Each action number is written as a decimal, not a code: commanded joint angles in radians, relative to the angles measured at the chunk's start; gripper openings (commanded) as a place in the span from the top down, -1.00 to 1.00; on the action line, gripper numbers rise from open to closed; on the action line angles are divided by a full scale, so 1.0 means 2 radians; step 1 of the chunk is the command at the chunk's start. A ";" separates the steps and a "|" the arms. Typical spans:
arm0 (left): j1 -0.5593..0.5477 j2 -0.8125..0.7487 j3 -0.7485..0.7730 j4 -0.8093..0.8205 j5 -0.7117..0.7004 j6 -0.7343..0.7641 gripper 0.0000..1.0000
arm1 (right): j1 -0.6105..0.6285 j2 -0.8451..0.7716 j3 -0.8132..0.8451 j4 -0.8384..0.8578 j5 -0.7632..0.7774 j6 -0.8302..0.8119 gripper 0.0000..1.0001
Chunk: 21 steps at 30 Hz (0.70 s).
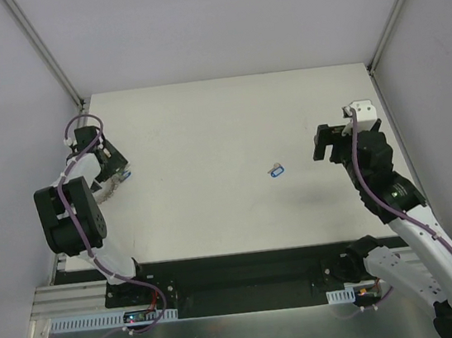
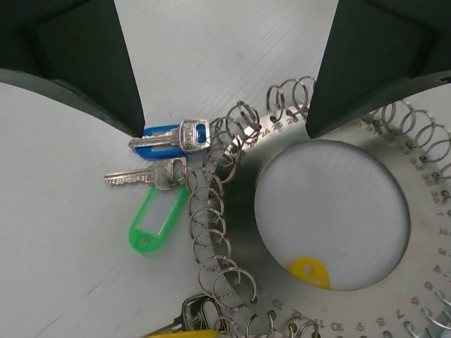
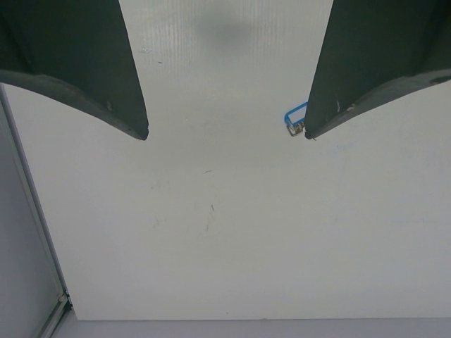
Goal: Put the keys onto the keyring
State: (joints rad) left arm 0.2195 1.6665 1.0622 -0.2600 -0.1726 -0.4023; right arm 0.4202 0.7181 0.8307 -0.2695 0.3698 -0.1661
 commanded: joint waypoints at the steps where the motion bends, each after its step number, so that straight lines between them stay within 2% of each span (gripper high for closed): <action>1: 0.019 0.038 0.033 -0.005 0.048 0.029 -0.98 | -0.003 -0.019 -0.008 -0.003 0.020 0.006 -0.92; 8: 0.027 0.065 0.040 -0.007 0.086 0.066 -0.98 | -0.003 -0.029 -0.017 -0.011 0.020 0.015 -0.92; 17: 0.021 0.066 0.012 -0.016 0.204 0.057 -0.98 | -0.003 -0.026 -0.025 -0.013 0.001 0.016 -0.92; 21: -0.005 0.054 -0.008 -0.020 0.225 0.049 -0.99 | -0.003 -0.021 -0.026 -0.013 -0.007 0.013 -0.92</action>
State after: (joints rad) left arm 0.2611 1.7851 1.1023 -0.2462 0.1284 -0.2802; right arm 0.4202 0.6704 0.7864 -0.3035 0.3748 -0.1432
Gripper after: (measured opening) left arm 0.992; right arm 0.961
